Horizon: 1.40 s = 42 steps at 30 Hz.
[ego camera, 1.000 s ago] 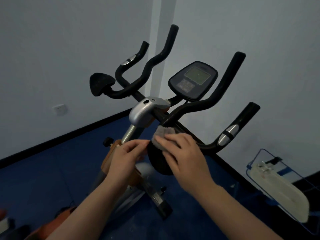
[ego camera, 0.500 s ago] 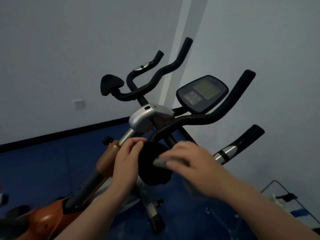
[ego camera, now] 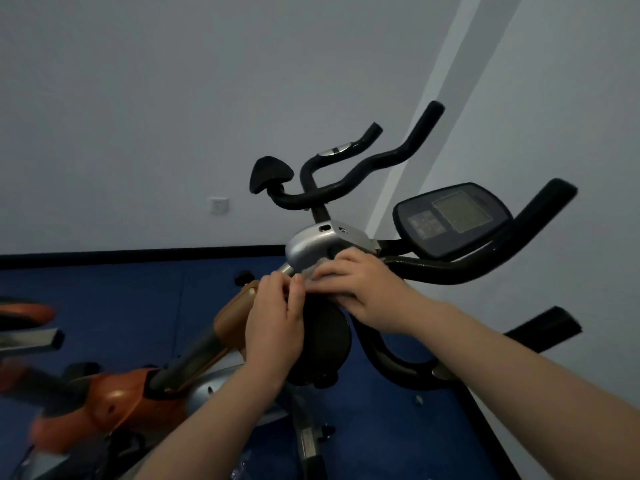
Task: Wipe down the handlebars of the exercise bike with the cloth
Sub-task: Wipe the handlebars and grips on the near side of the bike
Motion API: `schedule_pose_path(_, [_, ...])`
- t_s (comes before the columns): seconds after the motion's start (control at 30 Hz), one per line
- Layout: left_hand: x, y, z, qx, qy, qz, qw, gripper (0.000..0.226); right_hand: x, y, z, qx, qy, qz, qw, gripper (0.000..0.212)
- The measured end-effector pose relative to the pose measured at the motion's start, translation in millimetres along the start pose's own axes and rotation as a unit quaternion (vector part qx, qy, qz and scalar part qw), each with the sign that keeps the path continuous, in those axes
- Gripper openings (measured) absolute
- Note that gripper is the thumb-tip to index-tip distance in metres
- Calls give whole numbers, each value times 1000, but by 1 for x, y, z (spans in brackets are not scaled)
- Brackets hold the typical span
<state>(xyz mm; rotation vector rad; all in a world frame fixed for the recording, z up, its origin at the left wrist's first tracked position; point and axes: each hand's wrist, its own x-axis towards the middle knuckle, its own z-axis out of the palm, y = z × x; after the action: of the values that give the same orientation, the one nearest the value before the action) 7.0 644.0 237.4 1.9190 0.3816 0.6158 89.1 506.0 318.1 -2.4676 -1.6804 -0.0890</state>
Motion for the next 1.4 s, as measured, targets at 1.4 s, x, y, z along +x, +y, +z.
schedule_pose_path(1.4, [80, 47, 29, -52, -362, 140, 920, 25, -39, -10, -3, -54, 423, 579, 695, 20])
